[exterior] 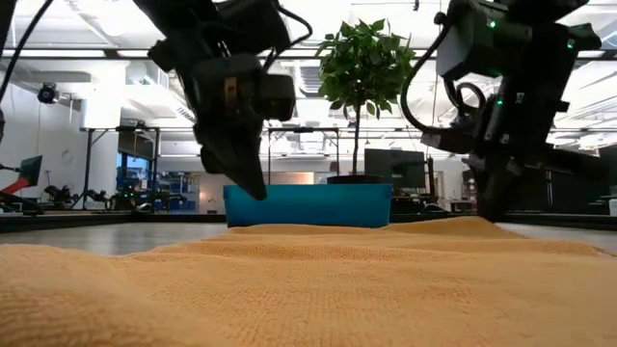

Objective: Fold microfiber towels
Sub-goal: Fold the yellow microfiber towel

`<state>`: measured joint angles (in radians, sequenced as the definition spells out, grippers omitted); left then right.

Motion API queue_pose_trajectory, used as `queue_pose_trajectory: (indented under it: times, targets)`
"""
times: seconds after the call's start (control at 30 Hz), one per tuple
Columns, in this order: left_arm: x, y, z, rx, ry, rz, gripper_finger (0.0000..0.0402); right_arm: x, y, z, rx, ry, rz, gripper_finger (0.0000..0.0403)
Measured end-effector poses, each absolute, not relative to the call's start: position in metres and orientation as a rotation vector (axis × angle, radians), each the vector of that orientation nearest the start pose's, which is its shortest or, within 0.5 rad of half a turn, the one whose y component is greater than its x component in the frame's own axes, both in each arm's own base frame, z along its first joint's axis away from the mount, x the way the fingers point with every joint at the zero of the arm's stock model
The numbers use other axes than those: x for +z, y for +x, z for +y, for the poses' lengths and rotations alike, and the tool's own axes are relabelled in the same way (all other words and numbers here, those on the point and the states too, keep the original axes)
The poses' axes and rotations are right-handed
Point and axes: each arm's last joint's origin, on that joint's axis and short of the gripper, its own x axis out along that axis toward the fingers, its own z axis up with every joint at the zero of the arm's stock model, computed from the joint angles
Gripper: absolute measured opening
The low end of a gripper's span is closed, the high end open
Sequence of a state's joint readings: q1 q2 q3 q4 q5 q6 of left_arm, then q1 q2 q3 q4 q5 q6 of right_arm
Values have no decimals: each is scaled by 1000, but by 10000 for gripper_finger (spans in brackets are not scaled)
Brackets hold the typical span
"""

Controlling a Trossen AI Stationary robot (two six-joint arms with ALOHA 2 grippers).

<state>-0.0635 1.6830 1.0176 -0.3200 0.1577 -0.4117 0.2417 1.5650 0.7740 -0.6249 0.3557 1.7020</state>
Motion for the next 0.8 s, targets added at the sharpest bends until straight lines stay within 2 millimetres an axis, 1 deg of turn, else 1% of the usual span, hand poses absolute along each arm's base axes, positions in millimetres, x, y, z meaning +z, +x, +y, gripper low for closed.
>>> queue_pose_trajectory:
  times: [0.17,0.33,0.43,0.5,0.6,0.67,0.8]
  targets:
    - [167,336,-28,-37,-450,1065,0,135,240,49,-1142,1054,871,9]
    - [160,340,-29,-73,-468,1065,0,130,247,49,-1038,1098,803,9]
    - [159,342,-29,-79,-469,1053,0,127,253,45,-963,1139,732,9]
    - [160,344,-30,-86,-468,1031,0,127,258,44,-908,1129,686,9]
    - [160,343,-30,-86,-468,1032,0,130,263,45,-823,1055,659,9]
    - [160,343,-30,-87,-469,1033,0,133,268,46,-734,975,654,9]
    - [160,343,-30,-88,-469,1034,0,145,281,57,-406,694,697,9]
